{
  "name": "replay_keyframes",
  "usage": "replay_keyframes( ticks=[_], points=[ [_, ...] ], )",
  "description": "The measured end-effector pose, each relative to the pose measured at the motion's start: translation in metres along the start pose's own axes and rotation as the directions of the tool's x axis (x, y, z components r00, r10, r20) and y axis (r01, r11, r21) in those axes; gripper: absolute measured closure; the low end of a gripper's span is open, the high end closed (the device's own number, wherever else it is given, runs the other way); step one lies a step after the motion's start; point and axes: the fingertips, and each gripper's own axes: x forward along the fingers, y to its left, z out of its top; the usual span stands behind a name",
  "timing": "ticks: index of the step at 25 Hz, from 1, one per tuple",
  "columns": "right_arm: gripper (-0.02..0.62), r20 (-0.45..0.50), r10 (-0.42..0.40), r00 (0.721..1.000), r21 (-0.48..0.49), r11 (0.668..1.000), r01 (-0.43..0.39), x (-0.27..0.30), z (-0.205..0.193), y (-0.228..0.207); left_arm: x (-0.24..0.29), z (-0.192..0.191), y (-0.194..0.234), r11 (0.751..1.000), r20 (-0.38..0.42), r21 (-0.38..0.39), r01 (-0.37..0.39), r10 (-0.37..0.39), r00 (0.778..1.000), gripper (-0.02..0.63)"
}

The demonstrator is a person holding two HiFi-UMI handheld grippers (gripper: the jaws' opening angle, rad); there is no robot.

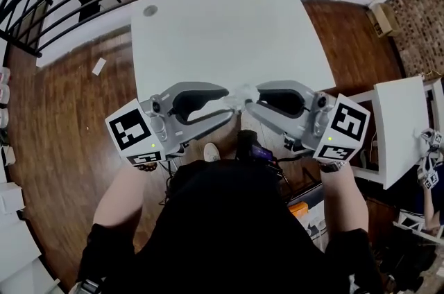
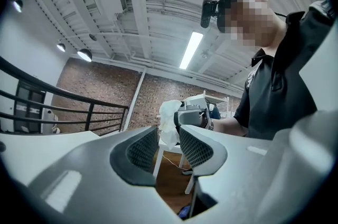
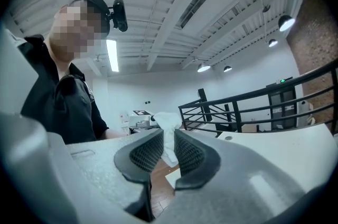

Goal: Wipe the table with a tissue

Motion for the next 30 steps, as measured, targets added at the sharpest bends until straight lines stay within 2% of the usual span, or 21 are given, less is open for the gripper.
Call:
replay_keyframes(
  ticks=[5, 10, 13, 19, 26, 30],
  points=[
    [0.546, 0.009, -0.055, 0.998, -0.003, 0.998, 0.055, -0.009, -0.004, -0.011, 0.001, -0.004, 0.005, 0.997, 0.014, 0.016, -0.079, 0.078, 0.997, 0.489],
    [0.546, 0.017, -0.107, 0.994, -0.020, 0.994, 0.108, -0.004, 0.015, -0.060, 0.008, 0.011, 0.050, 0.987, 0.022, 0.019, -0.160, 0.159, 0.987, 0.530],
    [0.546, 0.017, -0.176, 0.984, -0.019, 0.984, 0.176, -0.016, 0.013, -0.089, 0.017, 0.005, 0.071, 0.971, 0.004, 0.008, -0.239, 0.239, 0.971, 0.557],
    [0.548, -0.001, -0.308, 0.951, -0.038, 0.951, 0.308, -0.036, 0.009, -0.159, 0.032, -0.004, 0.120, 0.924, -0.020, -0.015, -0.383, 0.383, 0.924, 0.592],
    [0.549, -0.017, -0.382, 0.924, -0.064, 0.923, 0.380, -0.053, 0.008, -0.234, 0.065, -0.015, 0.163, 0.897, -0.068, -0.011, -0.443, 0.441, 0.895, 0.592],
    [0.551, -0.038, -0.400, 0.916, -0.075, 0.915, 0.397, -0.064, 0.028, -0.297, 0.102, 0.000, 0.204, 0.887, -0.099, -0.011, -0.462, 0.459, 0.883, 0.592]
  ],
)
